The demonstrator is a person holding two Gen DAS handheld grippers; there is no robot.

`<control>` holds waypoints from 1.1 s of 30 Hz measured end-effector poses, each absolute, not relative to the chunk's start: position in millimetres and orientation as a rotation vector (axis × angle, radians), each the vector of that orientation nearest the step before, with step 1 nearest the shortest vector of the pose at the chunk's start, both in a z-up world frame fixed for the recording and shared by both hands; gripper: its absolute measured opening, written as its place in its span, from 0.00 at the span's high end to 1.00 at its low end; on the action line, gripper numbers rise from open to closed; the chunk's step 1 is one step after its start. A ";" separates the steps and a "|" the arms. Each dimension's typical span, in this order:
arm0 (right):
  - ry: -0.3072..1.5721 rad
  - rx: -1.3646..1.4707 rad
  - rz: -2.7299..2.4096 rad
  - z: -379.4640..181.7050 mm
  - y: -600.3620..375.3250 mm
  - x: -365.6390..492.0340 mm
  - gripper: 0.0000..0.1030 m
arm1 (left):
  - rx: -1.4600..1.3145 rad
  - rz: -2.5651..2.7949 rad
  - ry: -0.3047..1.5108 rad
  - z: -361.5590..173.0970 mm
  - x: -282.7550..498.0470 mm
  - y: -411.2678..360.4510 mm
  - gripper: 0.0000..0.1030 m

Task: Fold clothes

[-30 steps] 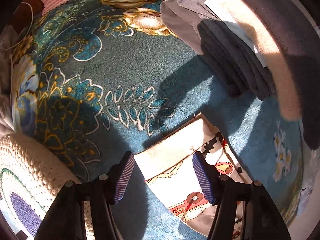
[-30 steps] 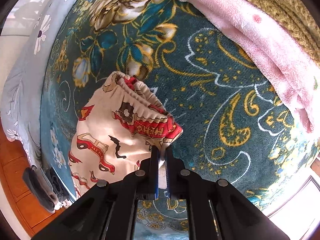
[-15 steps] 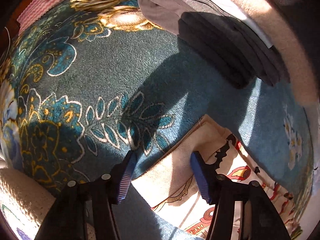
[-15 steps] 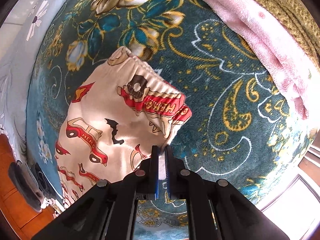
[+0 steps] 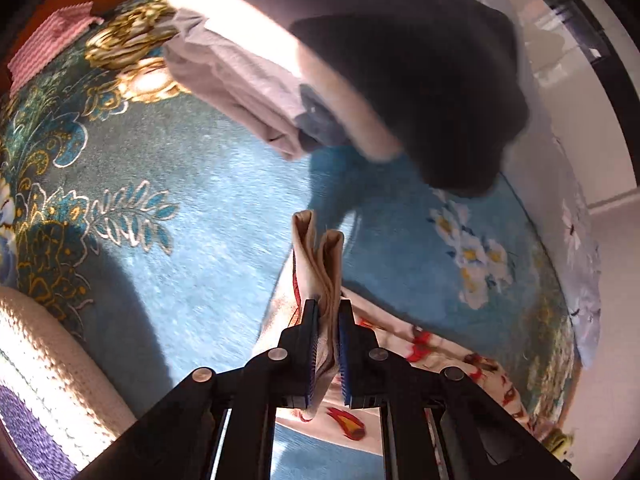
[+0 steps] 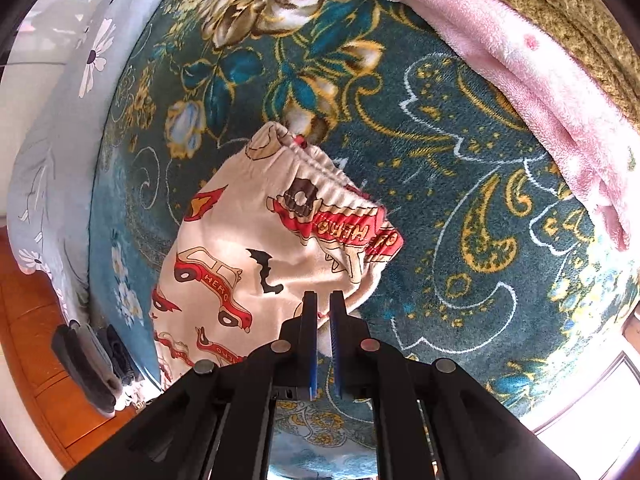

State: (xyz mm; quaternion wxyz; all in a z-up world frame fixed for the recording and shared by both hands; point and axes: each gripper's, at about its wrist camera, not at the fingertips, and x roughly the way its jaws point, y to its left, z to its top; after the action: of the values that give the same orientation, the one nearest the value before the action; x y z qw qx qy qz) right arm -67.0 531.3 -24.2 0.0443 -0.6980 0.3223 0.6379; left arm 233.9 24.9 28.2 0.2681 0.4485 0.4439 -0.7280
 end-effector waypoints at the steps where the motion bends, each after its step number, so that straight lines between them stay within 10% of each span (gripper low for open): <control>1: 1.000 -2.135 1.950 -24.6 534.2 -67.0 0.94 | 1.233 -2.009 1.183 36.4 221.7 41.1 0.91; 20: 1.011 -2.259 1.972 -33.0 563.8 -75.7 0.94 | 1.840 -1.971 1.035 -10.0 42.8 214.8 0.85; 24: 1.046 -2.269 2.009 -33.8 570.9 -82.6 0.45 | 1.827 -1.858 1.198 -12.3 55.4 219.3 0.66; 33: 1.243 -2.219 1.856 -76.1 571.6 -88.6 0.45 | 1.659 -1.629 1.461 15.6 127.6 204.6 0.55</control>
State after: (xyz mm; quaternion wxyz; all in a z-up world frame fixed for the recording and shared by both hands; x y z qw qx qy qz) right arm -88.6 571.6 -76.1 -0.0034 -0.7047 0.3949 0.5894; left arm 127.6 204.6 15.6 0.1964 0.5924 0.5217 -0.5816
